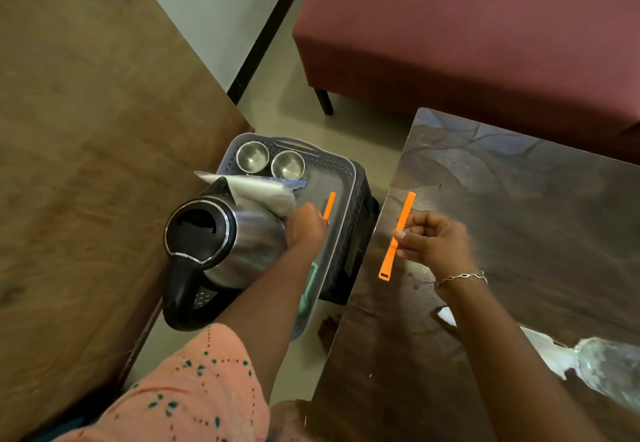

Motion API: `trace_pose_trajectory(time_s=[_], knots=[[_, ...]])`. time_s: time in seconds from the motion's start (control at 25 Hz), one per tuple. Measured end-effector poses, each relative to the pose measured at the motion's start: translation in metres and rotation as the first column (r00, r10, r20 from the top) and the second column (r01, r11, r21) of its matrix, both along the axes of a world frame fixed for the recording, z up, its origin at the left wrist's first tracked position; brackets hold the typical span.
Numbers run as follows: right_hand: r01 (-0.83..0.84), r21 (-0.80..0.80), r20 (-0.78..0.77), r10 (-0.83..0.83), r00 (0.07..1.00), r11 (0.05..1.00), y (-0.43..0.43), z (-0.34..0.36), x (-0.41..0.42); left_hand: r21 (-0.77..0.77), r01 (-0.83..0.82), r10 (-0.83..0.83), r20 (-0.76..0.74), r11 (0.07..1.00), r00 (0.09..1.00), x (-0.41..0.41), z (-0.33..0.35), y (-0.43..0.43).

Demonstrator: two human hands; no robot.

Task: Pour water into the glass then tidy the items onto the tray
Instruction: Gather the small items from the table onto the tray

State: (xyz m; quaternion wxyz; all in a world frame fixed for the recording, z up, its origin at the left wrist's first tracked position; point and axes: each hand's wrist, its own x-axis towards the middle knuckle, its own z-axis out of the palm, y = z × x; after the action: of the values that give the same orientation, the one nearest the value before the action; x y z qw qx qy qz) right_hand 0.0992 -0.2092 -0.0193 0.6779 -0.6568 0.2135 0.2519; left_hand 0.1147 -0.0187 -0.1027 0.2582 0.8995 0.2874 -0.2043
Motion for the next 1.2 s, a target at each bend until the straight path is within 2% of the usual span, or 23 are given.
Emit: trace_pose_trajectory(time_s=[0.36, 0.6, 0.68, 0.8, 0.92, 1.04, 1.2], knots=[[-0.007, -0.056, -0.046, 0.004, 0.999, 0.998, 0.020, -0.016, 0.000, -0.055, 0.021, -0.024, -0.064, 0.998, 0.998, -0.001, -0.029, 0.006], [-0.027, -0.096, -0.057, 0.021, 0.998, 0.995, 0.032, -0.020, 0.006, -0.184, -0.056, 0.049, -0.047, 0.981, 0.998, -0.001, -0.021, 0.005], [-0.024, -0.103, -0.063, 0.018, 0.998, 0.994, 0.036, -0.022, 0.008, -0.203, -0.099, 0.111, 0.046, 0.974, 0.993, -0.002, -0.006, 0.003], [-0.023, -0.106, -0.064, 0.016, 0.998, 0.994, 0.044, -0.023, 0.011, -0.364, -0.144, 0.238, 0.228, 0.920, 0.944, -0.012, 0.030, -0.007], [-0.037, -0.098, -0.051, 0.032, 0.998, 0.995, 0.057, -0.023, 0.016, -0.466, -0.100, 0.246, 0.262, 0.879, 0.933, -0.026, 0.057, -0.016], [-0.064, -0.103, -0.042, 0.060, 0.997, 0.993, 0.070, -0.026, 0.021, -0.419, -0.086, 0.225, 0.296, 0.904, 0.928, -0.028, 0.068, -0.012], [-0.081, -0.170, -0.039, 0.075, 0.996, 0.982, 0.089, -0.036, 0.029, -0.306, -0.145, 0.248, 0.331, 0.941, 0.910, -0.036, 0.066, 0.001]])
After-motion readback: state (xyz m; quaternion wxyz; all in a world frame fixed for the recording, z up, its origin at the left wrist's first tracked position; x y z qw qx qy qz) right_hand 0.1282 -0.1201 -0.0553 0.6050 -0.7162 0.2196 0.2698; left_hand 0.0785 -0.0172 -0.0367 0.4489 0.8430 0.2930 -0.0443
